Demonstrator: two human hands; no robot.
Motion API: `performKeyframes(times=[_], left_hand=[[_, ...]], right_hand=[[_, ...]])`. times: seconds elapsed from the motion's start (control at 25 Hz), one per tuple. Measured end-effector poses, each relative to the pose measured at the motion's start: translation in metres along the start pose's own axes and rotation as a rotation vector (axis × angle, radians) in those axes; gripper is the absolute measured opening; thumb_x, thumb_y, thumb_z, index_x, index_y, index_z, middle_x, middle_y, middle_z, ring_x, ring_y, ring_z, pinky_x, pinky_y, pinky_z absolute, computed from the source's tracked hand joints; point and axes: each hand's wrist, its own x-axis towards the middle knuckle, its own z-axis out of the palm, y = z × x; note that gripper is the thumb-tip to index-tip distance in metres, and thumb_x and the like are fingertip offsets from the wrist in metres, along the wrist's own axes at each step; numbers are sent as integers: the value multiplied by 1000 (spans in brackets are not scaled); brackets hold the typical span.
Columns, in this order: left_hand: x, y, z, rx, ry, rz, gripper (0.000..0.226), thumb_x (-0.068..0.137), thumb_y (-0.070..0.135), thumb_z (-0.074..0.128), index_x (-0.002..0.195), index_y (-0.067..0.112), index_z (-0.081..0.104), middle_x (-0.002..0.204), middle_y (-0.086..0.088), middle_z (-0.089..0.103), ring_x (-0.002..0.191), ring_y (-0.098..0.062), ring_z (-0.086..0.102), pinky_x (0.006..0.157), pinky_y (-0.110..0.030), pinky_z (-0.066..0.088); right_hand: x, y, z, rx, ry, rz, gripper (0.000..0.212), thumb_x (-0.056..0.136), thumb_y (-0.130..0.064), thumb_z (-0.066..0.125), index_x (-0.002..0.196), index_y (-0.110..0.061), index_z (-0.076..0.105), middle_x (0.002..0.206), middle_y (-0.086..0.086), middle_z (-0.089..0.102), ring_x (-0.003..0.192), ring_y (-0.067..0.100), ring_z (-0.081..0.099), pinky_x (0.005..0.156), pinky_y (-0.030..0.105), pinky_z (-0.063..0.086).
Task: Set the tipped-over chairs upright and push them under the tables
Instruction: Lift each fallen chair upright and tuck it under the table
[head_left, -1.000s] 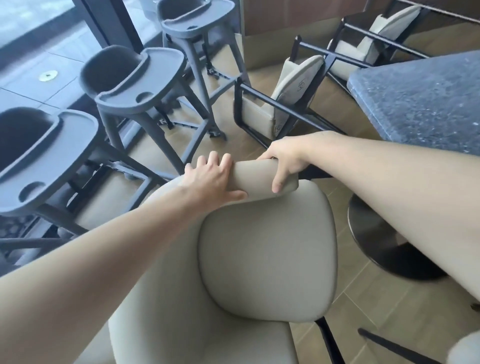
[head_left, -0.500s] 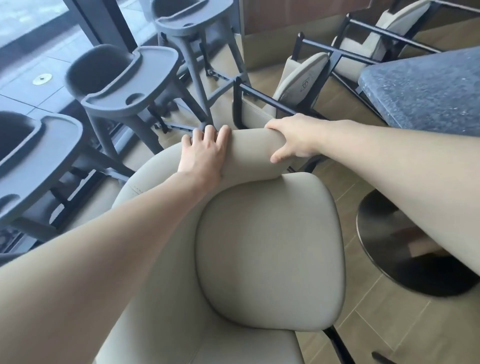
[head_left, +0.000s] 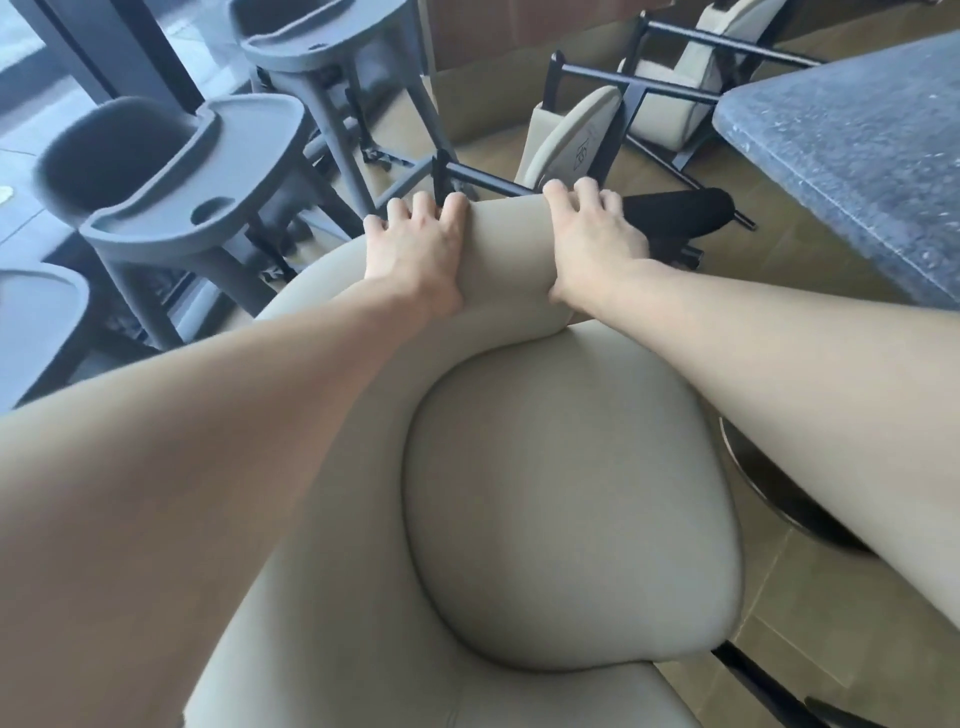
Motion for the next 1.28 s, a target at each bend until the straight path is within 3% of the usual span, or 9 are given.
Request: performKeyframes(times=[0.12,0.28,0.6,1.28], left_hand=[[25,-8,7,-18,-30,35,94,69,24,84,145,17,29,136,-16,43,127,-37,41,100,-48,35],[64,-22,21,-75,-64,91,98,66,31,89,144,18,30,135,-15,44,126,-36,41,98,-47,35],[120,-37,46,-138,-115,122,90,66,30,89,137,18,36,132,-15,46,123,-35,42,93,-44,34],[178,-46,78,-180,-168,129,90,67,33,89,139,19,37,133,-14,48,125,-35,43,101,-46,34]], right_hand=[[21,-4,-8,-71,-62,25,97,72,-24,86,146,-21,24,140,9,34,130,33,40,73,41,41],[61,-13,-11,-216,-82,19,90,74,-30,87,143,-15,31,135,13,46,122,38,54,73,40,39],[115,-27,10,-189,-127,72,84,77,-24,85,142,-15,32,136,12,46,123,40,49,73,40,38],[181,-30,46,-148,-193,109,75,79,-24,84,136,-17,37,136,10,46,125,42,47,75,39,38]])
